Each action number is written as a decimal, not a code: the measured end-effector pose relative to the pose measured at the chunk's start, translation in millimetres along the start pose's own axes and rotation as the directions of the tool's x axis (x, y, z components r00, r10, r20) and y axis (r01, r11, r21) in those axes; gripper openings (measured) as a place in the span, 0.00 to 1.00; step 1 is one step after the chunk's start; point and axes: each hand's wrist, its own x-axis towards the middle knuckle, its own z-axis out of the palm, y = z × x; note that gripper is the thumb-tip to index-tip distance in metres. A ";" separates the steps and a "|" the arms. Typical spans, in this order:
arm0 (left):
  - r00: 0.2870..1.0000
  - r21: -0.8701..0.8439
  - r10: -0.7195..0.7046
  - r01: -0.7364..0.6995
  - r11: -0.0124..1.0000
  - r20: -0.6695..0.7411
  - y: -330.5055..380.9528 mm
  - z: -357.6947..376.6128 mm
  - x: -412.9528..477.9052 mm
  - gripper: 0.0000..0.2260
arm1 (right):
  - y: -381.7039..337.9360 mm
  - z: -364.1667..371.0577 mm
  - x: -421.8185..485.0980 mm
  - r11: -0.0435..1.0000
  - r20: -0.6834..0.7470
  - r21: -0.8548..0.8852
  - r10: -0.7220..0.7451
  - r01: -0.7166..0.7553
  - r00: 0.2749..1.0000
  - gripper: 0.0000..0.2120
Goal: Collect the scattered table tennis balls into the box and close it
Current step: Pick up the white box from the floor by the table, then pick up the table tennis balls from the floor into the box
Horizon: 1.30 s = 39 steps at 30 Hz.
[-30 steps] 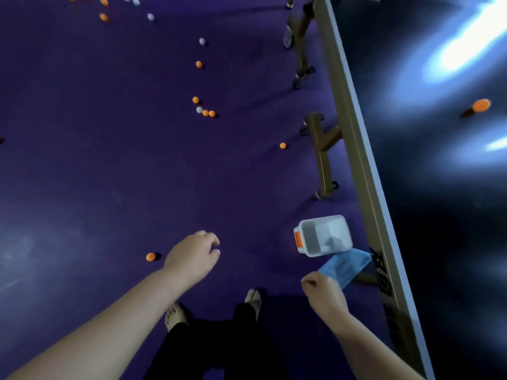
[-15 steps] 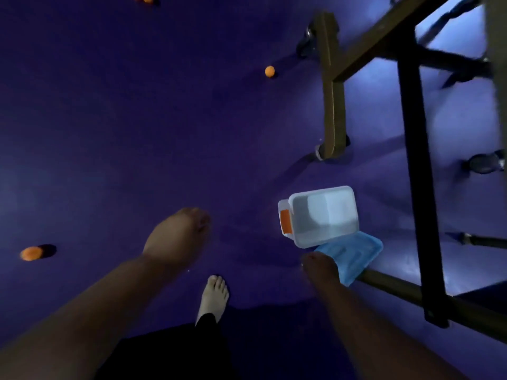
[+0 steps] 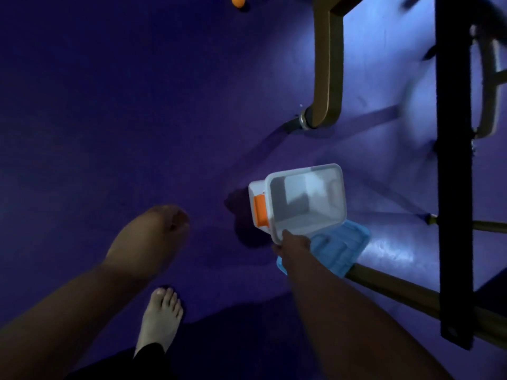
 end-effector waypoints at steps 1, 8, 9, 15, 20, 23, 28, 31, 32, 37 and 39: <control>1.000 -0.004 0.001 -0.001 1.000 0.007 -0.1 3.2 -0.4 0.05 | -1.1 -0.2 -1.7 1.000 0.012 0.009 0.007 -0.007 1.000 0.17; 1.000 -0.007 0.022 -0.022 1.000 -0.009 14.6 -7.7 -2.5 0.07 | -2.0 0.9 -20.1 0.994 0.013 0.103 0.031 -0.032 0.999 0.07; 1.000 -0.012 0.021 -0.021 1.000 -0.010 17.3 -12.4 -4.0 0.08 | -0.1 5.1 -29.5 0.997 -0.003 0.079 0.022 -0.021 1.000 0.06; 0.996 -0.005 -0.036 0.035 0.999 -0.084 15.9 -49.5 -31.6 0.10 | 13.9 30.9 -98.2 0.958 -0.065 -0.177 -0.239 0.225 0.969 0.09; 0.971 0.009 -0.133 0.137 0.990 -0.197 -11.0 -94.4 -70.6 0.17 | 23.7 59.9 -176.1 0.857 0.134 -0.306 -0.392 0.414 0.910 0.05; 0.933 -0.011 -0.235 0.241 0.970 -0.271 -31.3 -120.8 -103.1 0.20 | 31.9 80.9 -229.7 0.812 0.268 -0.271 -0.452 0.517 0.851 0.06; 0.844 -0.101 -0.385 0.375 0.921 -0.373 -73.3 -163.2 -162.7 0.19 | 43.6 125.3 -309.8 0.715 0.402 -0.289 -0.513 0.637 0.758 0.10; 0.752 -0.179 -0.445 0.413 0.893 -0.486 -105.6 -193.1 -196.8 0.11 | 47.0 148.9 -357.0 0.631 0.479 -0.315 -0.540 0.710 0.692 0.08; 0.719 -0.213 -0.463 0.416 0.884 -0.518 -117.0 -202.7 -206.9 0.08 | 46.8 157.2 -371.4 0.597 0.507 -0.317 -0.550 0.737 0.664 0.07; 0.566 -0.416 -0.602 0.435 0.799 -0.563 -176.4 -243.7 -257.4 0.06 | 53.4 203.8 -440.8 0.392 0.605 -0.324 -0.614 0.861 0.507 0.07; 0.527 -0.478 -0.648 0.438 0.761 -0.550 -204.6 -257.9 -281.6 0.06 | 63.0 223.5 -469.7 0.353 0.651 -0.305 -0.601 0.885 0.464 0.06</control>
